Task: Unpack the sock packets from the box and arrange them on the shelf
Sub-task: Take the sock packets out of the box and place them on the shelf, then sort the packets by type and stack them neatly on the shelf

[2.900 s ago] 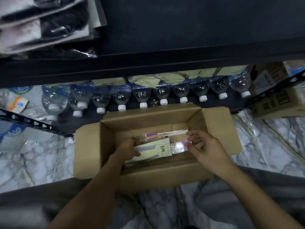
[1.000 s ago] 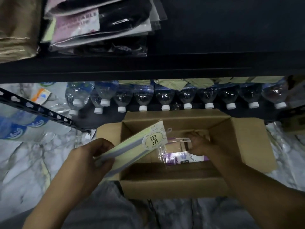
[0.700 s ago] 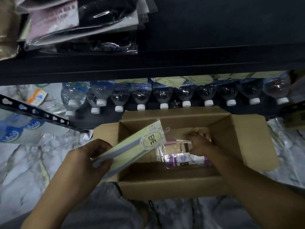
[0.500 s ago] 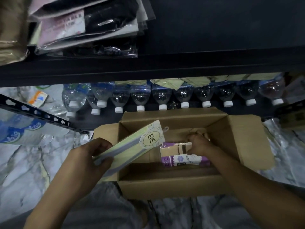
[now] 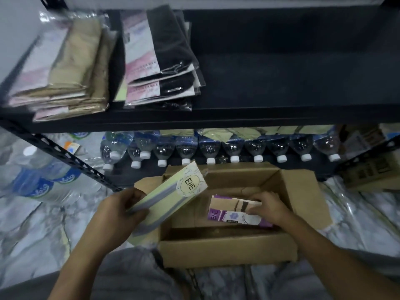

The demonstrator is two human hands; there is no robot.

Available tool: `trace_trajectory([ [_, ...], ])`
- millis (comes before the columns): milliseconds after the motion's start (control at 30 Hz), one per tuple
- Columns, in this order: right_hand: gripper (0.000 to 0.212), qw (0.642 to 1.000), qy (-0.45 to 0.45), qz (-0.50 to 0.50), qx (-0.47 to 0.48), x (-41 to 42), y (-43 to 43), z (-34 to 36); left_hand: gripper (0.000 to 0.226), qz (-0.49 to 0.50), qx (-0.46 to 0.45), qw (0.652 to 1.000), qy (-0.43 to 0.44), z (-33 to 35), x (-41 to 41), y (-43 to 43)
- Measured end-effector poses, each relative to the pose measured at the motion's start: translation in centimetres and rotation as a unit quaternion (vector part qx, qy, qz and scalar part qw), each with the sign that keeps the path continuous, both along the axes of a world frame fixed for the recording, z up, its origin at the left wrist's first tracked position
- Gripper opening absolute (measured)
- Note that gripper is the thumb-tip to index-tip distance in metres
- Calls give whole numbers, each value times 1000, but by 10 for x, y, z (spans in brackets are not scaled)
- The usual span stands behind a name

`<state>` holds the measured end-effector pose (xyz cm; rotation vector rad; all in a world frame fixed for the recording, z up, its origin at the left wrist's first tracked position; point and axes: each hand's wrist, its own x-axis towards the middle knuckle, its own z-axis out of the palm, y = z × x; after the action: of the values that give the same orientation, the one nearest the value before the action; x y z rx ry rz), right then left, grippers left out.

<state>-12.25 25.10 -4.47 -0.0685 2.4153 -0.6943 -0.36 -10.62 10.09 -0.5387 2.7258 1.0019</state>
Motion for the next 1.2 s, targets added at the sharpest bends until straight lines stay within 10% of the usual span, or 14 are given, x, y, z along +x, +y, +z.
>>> trace_trajectory([
  [367,23,936,64,-210,-276,70,7,142,19,150,233,955,107,53,71,-5],
  [767,24,855,123,-166,-476,88,-102,331,25,286,324,836,338,174,80,-30],
  [1200,26,880,151,-227,-389,-65,-191,396,33,284,216,897,259,220,-89,-108],
])
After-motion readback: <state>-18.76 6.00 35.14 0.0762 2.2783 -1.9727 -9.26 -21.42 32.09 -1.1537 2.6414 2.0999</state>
